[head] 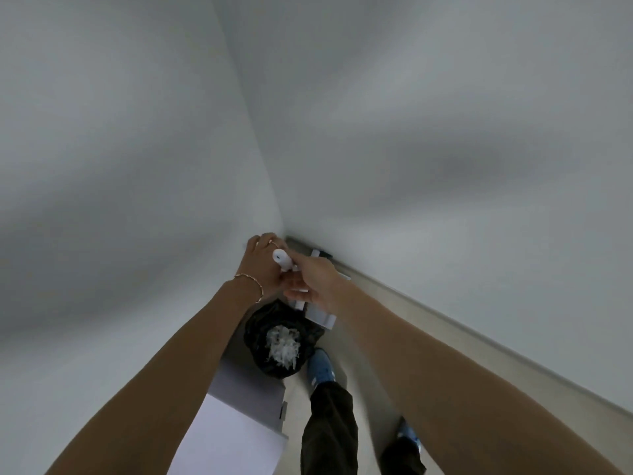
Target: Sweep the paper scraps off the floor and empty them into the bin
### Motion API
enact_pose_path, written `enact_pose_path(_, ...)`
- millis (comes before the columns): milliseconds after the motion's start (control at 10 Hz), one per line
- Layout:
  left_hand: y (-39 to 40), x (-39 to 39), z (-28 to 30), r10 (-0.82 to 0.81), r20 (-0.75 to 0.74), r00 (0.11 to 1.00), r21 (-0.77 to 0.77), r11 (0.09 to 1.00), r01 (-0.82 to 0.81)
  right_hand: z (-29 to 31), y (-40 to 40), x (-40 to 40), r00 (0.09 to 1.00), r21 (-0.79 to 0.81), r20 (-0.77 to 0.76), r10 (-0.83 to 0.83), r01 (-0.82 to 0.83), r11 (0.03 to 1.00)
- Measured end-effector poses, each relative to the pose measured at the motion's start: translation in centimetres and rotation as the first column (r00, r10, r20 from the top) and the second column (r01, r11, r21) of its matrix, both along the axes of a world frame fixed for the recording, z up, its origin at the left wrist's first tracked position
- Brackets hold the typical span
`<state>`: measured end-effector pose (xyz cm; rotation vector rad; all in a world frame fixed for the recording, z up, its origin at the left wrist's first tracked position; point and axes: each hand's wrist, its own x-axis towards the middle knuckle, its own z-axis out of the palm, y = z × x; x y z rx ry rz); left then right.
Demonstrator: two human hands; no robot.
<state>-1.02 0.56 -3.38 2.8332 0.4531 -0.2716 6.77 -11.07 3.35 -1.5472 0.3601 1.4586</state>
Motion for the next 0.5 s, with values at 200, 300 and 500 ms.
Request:
enact_pose_path(200,-0.2,-2.2,5.5,0.382,-0.199,0.903,-0.517,0.741,-0.427,2.6,-0.7,-1.0,0.996,0.022,-0.032,0.081,-0.080,0.997)
enact_pose_path(300,-1.1,-3.2,7.7,0.514,-0.290,0.807,-0.582,0.574,-0.575,4.8,-2.0,-1.7,0.998,0.022,0.029,0.059,-0.059,0.998)
enact_pose_path(500,-5.3,-6.0,12.4,0.726,-0.215,0.654,-0.528,0.477,-0.703,9.2,-7.8,-2.5,0.975,0.040,0.219,0.021,-0.031,0.999)
